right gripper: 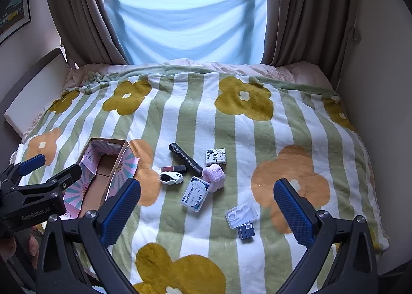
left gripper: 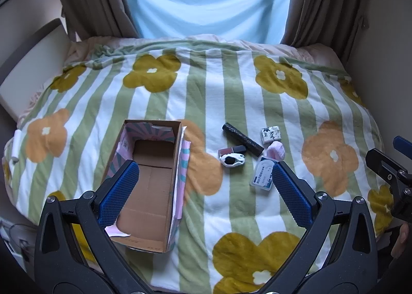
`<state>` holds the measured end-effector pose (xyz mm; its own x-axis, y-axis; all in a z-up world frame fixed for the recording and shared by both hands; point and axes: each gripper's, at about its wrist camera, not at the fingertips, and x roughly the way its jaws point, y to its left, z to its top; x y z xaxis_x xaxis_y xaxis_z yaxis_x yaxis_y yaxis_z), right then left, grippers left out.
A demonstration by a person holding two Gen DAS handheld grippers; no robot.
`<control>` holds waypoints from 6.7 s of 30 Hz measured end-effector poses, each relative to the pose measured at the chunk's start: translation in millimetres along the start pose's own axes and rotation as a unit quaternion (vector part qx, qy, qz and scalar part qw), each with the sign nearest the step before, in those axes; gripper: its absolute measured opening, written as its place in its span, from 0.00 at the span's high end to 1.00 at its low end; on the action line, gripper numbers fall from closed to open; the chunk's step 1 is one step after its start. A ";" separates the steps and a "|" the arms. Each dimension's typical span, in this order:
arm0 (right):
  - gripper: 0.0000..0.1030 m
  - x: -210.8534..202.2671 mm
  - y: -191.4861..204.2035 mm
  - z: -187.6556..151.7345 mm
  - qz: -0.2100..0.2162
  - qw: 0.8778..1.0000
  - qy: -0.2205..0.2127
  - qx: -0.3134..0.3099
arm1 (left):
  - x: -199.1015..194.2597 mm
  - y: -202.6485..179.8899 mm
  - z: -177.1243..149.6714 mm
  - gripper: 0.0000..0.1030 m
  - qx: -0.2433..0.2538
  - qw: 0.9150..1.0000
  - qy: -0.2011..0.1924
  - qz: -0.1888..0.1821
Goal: Organize objects
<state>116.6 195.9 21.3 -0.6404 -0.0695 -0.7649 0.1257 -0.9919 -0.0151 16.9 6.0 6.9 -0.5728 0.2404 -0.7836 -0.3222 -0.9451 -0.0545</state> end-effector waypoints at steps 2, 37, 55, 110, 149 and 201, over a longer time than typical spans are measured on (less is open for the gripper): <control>0.00 -0.4 -1.2 -0.7 0.002 1.000 0.000 0.001 | -0.7 1.2 -0.6 0.01 0.002 1.000 0.000 -0.003; 0.00 182.8 -100.5 11.3 0.157 0.979 0.113 -0.070 | 170.2 -140.0 -57.3 0.01 0.163 0.973 0.106 -0.125; 0.16 339.3 -80.8 -19.4 0.247 0.941 0.213 -0.086 | 303.5 -175.1 -94.2 0.10 0.196 0.954 0.183 -0.138; 0.58 78.4 -19.6 13.9 0.054 0.992 0.096 -0.062 | 98.8 -76.0 18.0 0.44 0.187 0.963 0.083 -0.178; 0.58 31.3 157.6 30.1 0.114 0.982 0.048 -0.145 | 86.3 148.2 43.6 0.44 0.084 0.986 0.074 -0.122; 0.43 334.6 345.6 -12.8 0.244 0.850 0.289 -0.368 | 305.2 119.3 -42.6 0.06 0.169 0.934 0.262 -0.172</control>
<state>-44.5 -168.9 -248.1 0.0756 -0.1781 -0.9811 0.8452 -0.5106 0.1578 -164.3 -42.8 -265.2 0.0283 0.2928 -0.9557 -0.6891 -0.6869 -0.2309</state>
